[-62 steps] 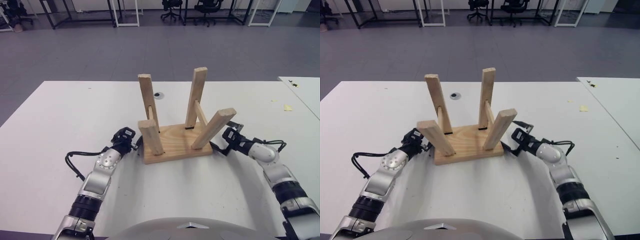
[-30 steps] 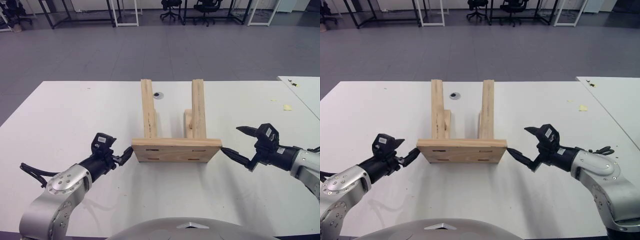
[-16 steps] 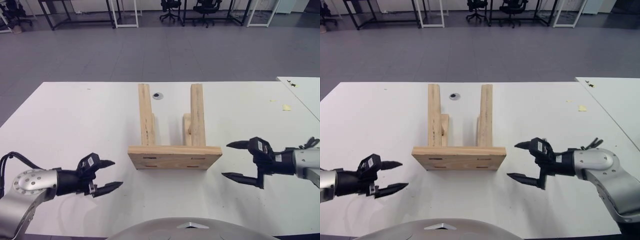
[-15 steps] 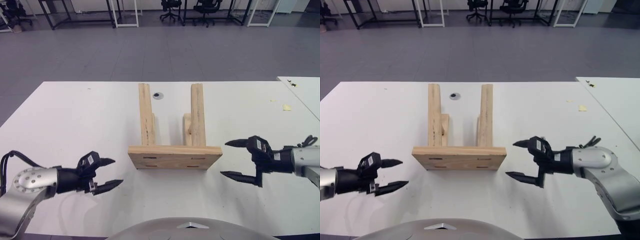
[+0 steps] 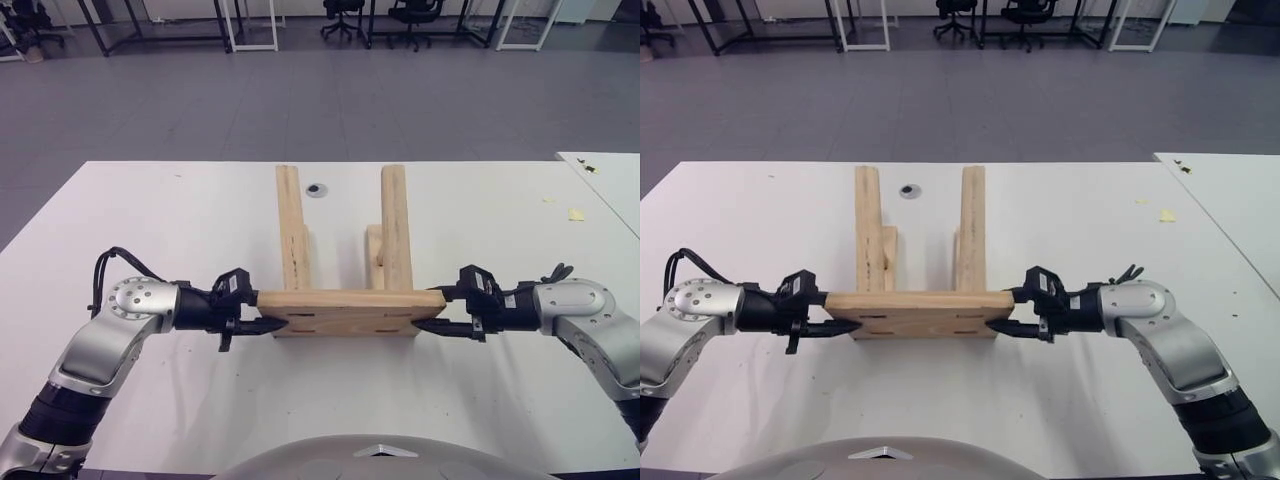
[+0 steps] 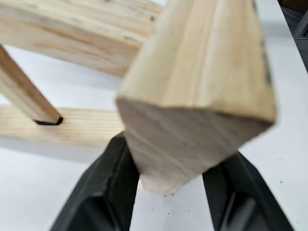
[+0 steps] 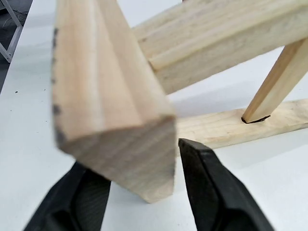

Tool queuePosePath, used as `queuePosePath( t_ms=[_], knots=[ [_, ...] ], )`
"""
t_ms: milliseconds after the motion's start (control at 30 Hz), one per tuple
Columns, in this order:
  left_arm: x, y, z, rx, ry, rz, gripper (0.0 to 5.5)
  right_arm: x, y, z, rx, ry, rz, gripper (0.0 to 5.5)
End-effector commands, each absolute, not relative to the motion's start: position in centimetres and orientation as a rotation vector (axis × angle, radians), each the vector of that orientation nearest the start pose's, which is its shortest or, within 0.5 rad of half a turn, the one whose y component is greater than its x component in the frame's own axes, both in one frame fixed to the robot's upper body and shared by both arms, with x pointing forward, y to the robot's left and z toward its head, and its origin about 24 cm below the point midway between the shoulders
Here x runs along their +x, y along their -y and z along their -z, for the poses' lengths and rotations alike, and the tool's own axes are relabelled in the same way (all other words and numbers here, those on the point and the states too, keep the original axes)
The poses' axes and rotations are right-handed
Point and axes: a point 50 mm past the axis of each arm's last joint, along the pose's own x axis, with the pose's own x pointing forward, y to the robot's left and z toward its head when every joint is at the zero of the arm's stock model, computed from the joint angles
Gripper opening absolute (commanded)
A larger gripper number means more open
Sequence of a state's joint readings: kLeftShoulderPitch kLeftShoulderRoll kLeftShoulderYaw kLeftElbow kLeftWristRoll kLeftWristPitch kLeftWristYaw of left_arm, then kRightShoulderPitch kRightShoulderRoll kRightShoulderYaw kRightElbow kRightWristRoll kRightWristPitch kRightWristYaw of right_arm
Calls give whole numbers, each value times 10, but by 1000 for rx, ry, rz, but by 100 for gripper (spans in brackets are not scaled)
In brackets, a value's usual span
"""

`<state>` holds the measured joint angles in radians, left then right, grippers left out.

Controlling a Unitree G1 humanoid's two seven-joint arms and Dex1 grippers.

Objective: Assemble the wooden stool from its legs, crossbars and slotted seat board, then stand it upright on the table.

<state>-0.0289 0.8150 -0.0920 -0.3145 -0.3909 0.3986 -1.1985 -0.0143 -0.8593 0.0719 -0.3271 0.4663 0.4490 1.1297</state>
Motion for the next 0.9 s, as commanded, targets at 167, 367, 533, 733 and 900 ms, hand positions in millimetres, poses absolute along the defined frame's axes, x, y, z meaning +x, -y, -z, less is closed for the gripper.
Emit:
queuePosePath(
  t_ms=[167,367,533,733,900],
  knots=[
    [235,-190,-154,276,-241,1400,157,220,191,-153,-194,-306,-1429,176],
    [224,-180,-271,-160,-346,1727,157,211,188,-314,119,-326,-1837,173],
    [227,-202,-345,-409,-564,1825,149,208,189,-385,321,-486,-1976,138],
    [247,-199,-313,-695,-793,1816,132,236,180,-354,748,-800,-2005,135],
    [258,-206,-289,-918,-908,1747,132,240,178,-322,988,-1044,-1936,135]
  ],
)
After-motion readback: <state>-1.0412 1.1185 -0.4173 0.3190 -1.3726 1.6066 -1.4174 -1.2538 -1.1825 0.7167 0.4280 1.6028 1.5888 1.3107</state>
